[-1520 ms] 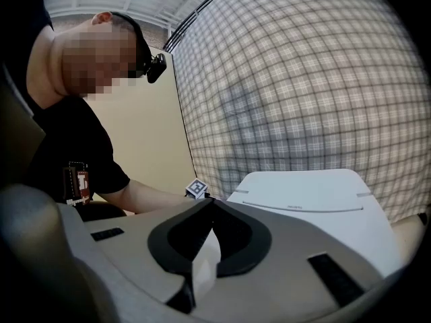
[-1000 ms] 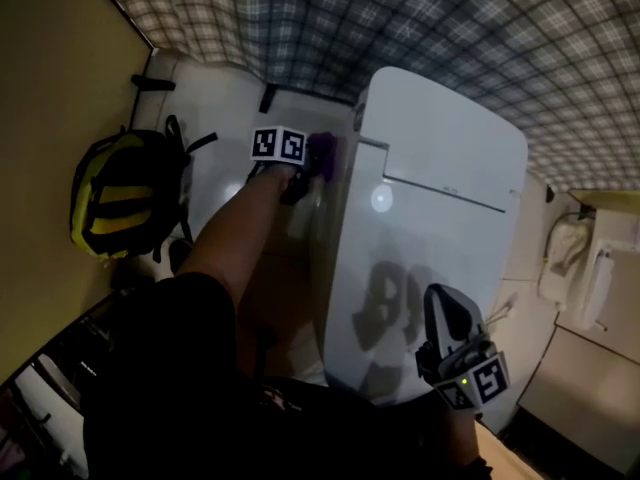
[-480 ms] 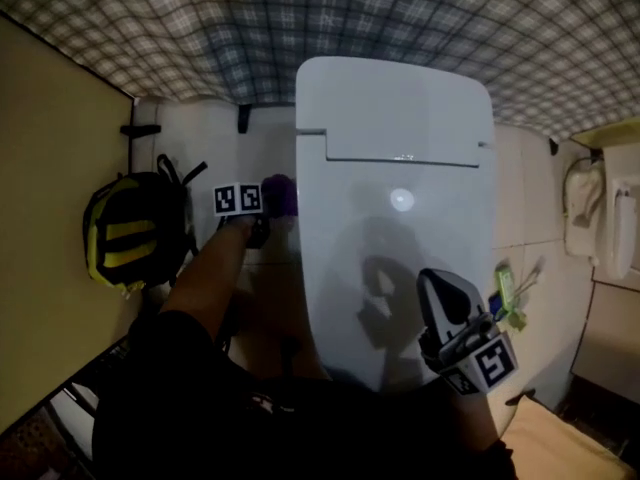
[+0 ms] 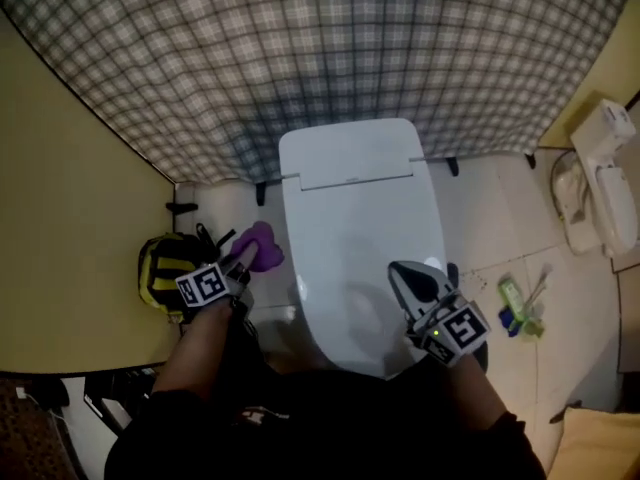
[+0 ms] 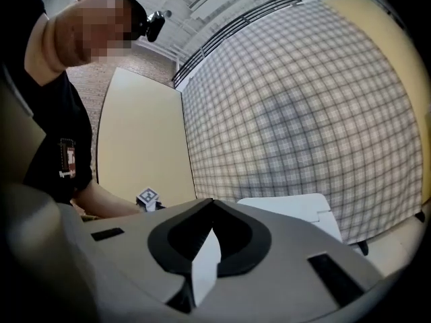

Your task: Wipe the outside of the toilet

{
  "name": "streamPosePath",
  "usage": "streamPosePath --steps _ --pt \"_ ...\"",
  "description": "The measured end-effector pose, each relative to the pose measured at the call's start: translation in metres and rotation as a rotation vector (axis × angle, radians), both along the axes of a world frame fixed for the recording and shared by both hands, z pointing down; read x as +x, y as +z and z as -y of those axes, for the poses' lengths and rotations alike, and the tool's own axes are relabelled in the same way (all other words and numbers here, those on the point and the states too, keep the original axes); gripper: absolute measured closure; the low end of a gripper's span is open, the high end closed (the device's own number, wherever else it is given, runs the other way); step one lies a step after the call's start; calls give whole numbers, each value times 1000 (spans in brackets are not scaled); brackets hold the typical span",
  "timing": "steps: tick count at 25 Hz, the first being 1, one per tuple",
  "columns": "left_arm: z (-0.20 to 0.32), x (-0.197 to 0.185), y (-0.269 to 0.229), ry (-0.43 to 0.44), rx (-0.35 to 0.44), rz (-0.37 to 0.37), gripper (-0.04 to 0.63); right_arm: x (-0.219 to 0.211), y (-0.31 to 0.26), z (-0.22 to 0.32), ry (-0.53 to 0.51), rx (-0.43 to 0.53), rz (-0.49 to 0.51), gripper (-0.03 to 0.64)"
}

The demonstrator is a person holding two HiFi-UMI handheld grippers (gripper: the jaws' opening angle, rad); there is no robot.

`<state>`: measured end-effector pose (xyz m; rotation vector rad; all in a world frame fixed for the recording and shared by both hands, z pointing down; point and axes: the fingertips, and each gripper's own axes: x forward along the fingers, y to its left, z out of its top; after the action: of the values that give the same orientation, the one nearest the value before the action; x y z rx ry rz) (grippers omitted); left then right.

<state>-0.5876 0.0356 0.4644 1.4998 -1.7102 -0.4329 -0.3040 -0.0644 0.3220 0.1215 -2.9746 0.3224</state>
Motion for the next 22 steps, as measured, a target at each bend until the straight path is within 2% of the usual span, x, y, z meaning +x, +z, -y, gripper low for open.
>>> streamPosePath --steps 3,5,7,10,14,16,18,22 --pt "-11 52 -64 8 114 46 503 27 -9 2 22 -24 32 620" --pt "-20 97 -87 43 150 109 503 51 -4 0 47 -66 41 621" --pt "-26 147 -92 82 175 179 503 75 8 -3 62 -80 31 621" --pt "-17 212 -90 86 233 279 503 100 12 8 47 -29 9 621" --pt "-48 295 -93 95 201 389 503 151 10 -20 35 -98 15 621" --pt "-58 321 -90 95 181 417 503 170 14 -29 17 -92 10 621" --pt "-62 332 -91 96 156 438 503 180 26 -33 3 -84 10 621" --pt "-62 341 -99 118 121 460 503 199 44 -27 27 -137 -19 623"
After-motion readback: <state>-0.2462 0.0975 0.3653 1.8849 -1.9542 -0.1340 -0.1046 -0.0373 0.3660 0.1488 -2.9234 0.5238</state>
